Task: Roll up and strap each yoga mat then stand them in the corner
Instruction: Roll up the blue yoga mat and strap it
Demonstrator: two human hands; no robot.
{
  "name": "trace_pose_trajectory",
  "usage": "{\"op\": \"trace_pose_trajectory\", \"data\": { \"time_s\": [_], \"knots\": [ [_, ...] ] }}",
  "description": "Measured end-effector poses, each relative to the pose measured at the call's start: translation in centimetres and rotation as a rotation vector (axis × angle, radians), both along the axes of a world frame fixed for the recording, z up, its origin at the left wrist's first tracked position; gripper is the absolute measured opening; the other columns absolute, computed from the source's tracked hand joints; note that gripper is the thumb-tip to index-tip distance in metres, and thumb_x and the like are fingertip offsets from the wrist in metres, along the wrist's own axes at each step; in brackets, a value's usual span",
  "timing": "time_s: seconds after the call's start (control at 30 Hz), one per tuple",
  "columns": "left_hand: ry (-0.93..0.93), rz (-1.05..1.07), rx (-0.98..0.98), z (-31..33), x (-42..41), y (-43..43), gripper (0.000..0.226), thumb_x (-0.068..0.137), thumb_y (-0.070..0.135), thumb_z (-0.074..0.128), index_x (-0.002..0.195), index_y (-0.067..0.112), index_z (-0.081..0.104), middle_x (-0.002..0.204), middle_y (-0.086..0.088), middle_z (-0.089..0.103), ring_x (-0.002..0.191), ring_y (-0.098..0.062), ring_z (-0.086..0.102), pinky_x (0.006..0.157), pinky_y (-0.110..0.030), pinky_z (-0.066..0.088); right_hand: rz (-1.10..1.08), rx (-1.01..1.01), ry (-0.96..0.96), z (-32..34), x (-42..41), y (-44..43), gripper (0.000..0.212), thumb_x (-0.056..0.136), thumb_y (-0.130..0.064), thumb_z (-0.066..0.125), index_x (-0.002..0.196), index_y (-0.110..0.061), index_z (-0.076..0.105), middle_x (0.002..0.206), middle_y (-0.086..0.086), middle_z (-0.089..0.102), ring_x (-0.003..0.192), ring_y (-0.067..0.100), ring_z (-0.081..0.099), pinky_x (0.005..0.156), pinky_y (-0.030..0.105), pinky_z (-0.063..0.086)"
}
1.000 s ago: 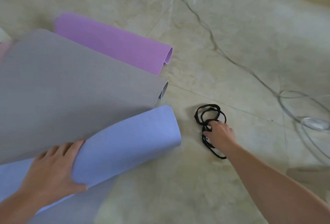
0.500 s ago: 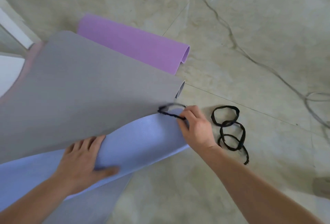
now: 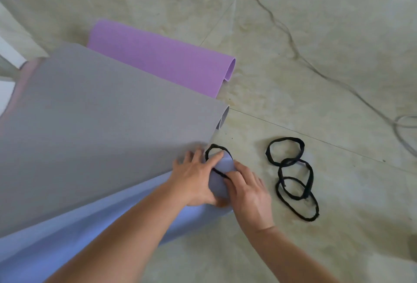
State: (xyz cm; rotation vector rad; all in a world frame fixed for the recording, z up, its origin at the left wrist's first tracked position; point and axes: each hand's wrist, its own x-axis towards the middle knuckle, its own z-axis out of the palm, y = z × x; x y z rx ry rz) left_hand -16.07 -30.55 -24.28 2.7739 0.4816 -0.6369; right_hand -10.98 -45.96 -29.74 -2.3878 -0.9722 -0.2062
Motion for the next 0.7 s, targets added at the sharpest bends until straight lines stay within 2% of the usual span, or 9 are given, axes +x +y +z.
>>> {"op": "trace_pose_trajectory", "data": {
  "time_s": [0.07,0.17,0.23,0.27,0.37,0.43,0.53,0.6,0.7],
  "knots": [
    [0.055,0.001,0.000,-0.4,-0.3,-0.1,0.138,0.041,0.079,0.078,0.147,0.047,-0.004,0.150,-0.007,0.029,0.136,-0.030,0.031,0.108,-0.049,0.033,0.001,0.032,0.051,-0.4,-0.3,-0.9,0.023,0.089,-0.028,0.051,0.092,-0.018,0.071,0.118,0.003,0.068,0.088,0.023,0.064,0.072,0.031,0.051],
    [0.060,0.008,0.009,-0.4,-0.2,-0.6,0.141,0.040,0.076,0.079,0.149,0.039,-0.002,0.135,-0.003,0.044,0.123,-0.028,0.046,0.100,-0.043,0.043,-0.016,0.114,0.348,-0.3,-0.7,-1.7,0.015,0.091,-0.036,0.053,0.099,-0.030,0.063,0.129,-0.009,0.061,0.103,0.015,0.062,0.079,0.031,0.050],
    [0.016,0.036,-0.017,-0.3,-0.4,-0.6,0.137,0.043,0.076,0.078,0.149,0.036,0.002,0.132,0.000,0.048,0.119,-0.025,0.050,0.093,-0.038,0.047,-0.037,0.198,0.517,0.4,-0.7,-1.8,0.007,0.090,-0.032,0.063,0.096,-0.033,0.059,0.122,-0.019,0.058,0.101,0.005,0.060,0.079,0.026,0.048],
    [-0.007,0.055,-0.033,0.1,-0.6,-0.5,0.135,0.044,0.075,0.078,0.150,0.035,0.005,0.132,0.002,0.049,0.118,-0.024,0.052,0.090,-0.036,0.047,-0.035,0.235,0.560,1.0,-0.6,-1.5,0.013,0.090,-0.026,0.068,0.095,-0.033,0.058,0.114,-0.022,0.057,0.099,0.001,0.059,0.079,0.021,0.045],
    [-0.106,0.136,-0.066,2.7,-1.5,0.8,0.127,0.046,0.072,0.078,0.150,0.032,0.016,0.135,0.008,0.049,0.118,-0.019,0.053,0.091,-0.035,0.048,0.023,0.287,0.601,4.4,-0.5,0.1,0.020,0.090,-0.017,0.070,0.095,-0.032,0.057,0.110,-0.022,0.054,0.101,-0.007,0.055,0.079,0.006,0.038],
    [-0.196,0.199,-0.068,6.3,-2.3,2.5,0.125,0.048,0.070,0.080,0.150,0.031,0.018,0.139,0.009,0.047,0.122,-0.018,0.052,0.095,-0.035,0.046,0.079,0.327,0.583,7.9,-0.4,2.2,0.018,0.090,-0.018,0.070,0.097,-0.030,0.059,0.113,-0.022,0.053,0.105,-0.007,0.054,0.082,0.004,0.038],
    [-0.378,0.329,-0.032,13.2,-4.9,5.8,0.125,0.046,0.070,0.082,0.148,0.033,0.020,0.141,0.013,0.044,0.124,-0.015,0.052,0.097,-0.035,0.045,0.212,0.413,0.479,15.1,-1.3,6.9,0.014,0.090,-0.024,0.068,0.100,-0.030,0.061,0.115,-0.019,0.054,0.110,-0.004,0.054,0.086,0.007,0.039],
    [-0.522,0.437,-0.011,18.1,-7.9,8.0,0.124,0.043,0.070,0.084,0.146,0.036,0.022,0.138,0.016,0.047,0.121,-0.012,0.054,0.097,-0.034,0.047,0.309,0.447,0.428,21.2,-3.0,10.3,0.009,0.090,-0.037,0.061,0.097,-0.031,0.061,0.112,-0.014,0.058,0.109,-0.006,0.054,0.085,0.010,0.041],
    [-0.756,0.597,-0.018,24.9,-14.4,10.6,0.123,0.042,0.067,0.087,0.145,0.041,0.025,0.140,0.018,0.046,0.123,-0.008,0.052,0.103,-0.032,0.046,0.359,0.474,0.515,31.2,-7.0,15.5,0.019,0.093,-0.046,0.054,0.089,-0.028,0.058,0.093,-0.010,0.064,0.090,0.000,0.060,0.078,0.022,0.047]
  ]
}}
